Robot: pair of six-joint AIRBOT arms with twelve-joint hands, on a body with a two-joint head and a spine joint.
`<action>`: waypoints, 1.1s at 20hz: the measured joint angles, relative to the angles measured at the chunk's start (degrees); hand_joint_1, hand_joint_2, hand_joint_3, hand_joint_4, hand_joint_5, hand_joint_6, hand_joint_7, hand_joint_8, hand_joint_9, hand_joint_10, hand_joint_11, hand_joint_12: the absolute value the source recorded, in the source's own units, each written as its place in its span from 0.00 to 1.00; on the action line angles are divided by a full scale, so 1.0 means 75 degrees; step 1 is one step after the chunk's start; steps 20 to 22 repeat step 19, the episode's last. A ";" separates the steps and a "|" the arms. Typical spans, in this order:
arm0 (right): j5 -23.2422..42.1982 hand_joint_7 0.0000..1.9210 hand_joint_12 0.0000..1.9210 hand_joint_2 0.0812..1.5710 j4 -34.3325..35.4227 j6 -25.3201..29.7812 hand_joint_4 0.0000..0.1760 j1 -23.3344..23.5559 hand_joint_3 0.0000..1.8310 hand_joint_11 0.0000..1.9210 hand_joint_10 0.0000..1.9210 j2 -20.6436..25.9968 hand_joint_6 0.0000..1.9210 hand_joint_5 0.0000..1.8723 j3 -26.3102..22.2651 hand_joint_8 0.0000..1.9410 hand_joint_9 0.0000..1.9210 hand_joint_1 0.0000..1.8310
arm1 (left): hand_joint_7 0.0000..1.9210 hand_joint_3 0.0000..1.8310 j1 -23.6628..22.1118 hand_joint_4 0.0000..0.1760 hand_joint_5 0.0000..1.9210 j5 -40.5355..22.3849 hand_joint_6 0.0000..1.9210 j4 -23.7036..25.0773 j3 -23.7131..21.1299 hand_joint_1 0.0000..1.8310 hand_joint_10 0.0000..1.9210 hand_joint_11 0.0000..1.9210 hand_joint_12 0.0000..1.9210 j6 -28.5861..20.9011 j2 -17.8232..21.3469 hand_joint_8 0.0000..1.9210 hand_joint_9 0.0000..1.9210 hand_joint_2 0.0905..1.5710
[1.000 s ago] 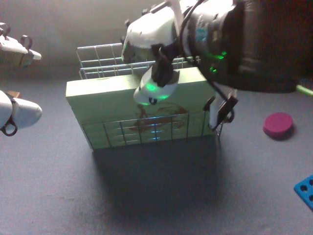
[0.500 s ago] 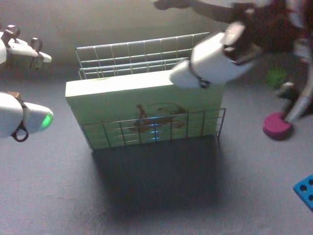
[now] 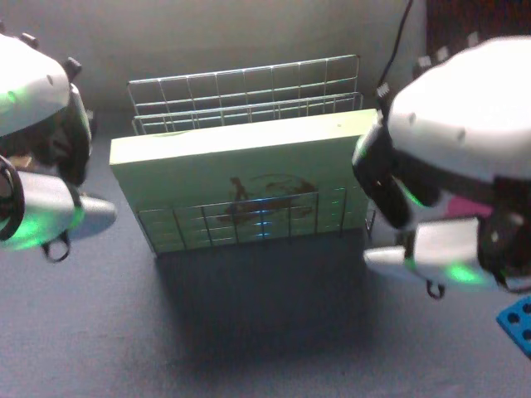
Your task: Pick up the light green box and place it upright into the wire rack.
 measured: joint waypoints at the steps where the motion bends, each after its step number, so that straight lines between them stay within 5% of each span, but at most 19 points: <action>1: 0.0023 0.51 1.00 0.73 -0.0213 0.0181 0.00 0.0003 0.00 0.82 1.00 0.0015 1.00 0.45 -0.0020 1.00 0.67 0.43 | 0.42 0.00 0.0000 0.00 0.39 0.0000 0.96 -0.0006 -0.0029 0.39 0.99 0.51 0.99 -0.0032 0.0000 0.96 0.48 0.72; 5: 0.0079 0.71 1.00 0.87 -0.0530 0.0516 0.00 -0.0140 0.00 0.97 1.00 0.0061 1.00 0.63 -0.0140 1.00 0.85 0.38 | 0.67 0.00 0.0000 0.00 0.62 0.0055 1.00 0.0038 -0.0058 0.36 1.00 0.76 1.00 -0.0052 0.0000 1.00 0.69 0.77; 6: 0.0085 0.74 1.00 0.90 -0.0533 0.0612 0.32 -0.0137 0.00 0.97 1.00 0.0061 1.00 0.66 -0.0245 1.00 0.87 0.37 | 0.69 0.01 0.0003 0.00 0.64 0.0050 1.00 0.0032 -0.0070 0.35 1.00 0.78 1.00 -0.0055 0.0000 1.00 0.71 0.79; 7: 0.0137 0.75 1.00 0.92 -0.0618 0.0653 0.86 -0.0128 0.00 0.97 1.00 0.0061 1.00 0.68 -0.0289 1.00 0.87 0.37 | 0.70 0.01 0.0003 0.00 0.65 0.0047 1.00 0.0044 -0.0105 0.34 1.00 0.79 1.00 -0.0052 0.0000 1.00 0.72 0.80; 8: 0.0169 0.75 1.00 0.92 -0.0746 0.0764 0.97 -0.0108 0.00 0.97 1.00 0.0061 1.00 0.68 -0.0321 1.00 0.87 0.37 | 0.70 0.01 0.0003 0.00 0.65 -0.0020 1.00 0.0023 -0.0131 0.34 1.00 0.79 1.00 -0.0085 0.0000 1.00 0.72 0.81; 22: 0.0335 0.74 1.00 0.91 -0.1198 0.1072 1.00 -0.0020 0.00 0.97 1.00 0.0064 1.00 0.68 -0.0373 1.00 0.85 0.42 | 0.70 0.00 0.0055 0.00 0.64 -0.0015 1.00 0.0026 -0.0227 0.37 1.00 0.79 1.00 -0.0224 0.0000 1.00 0.73 0.82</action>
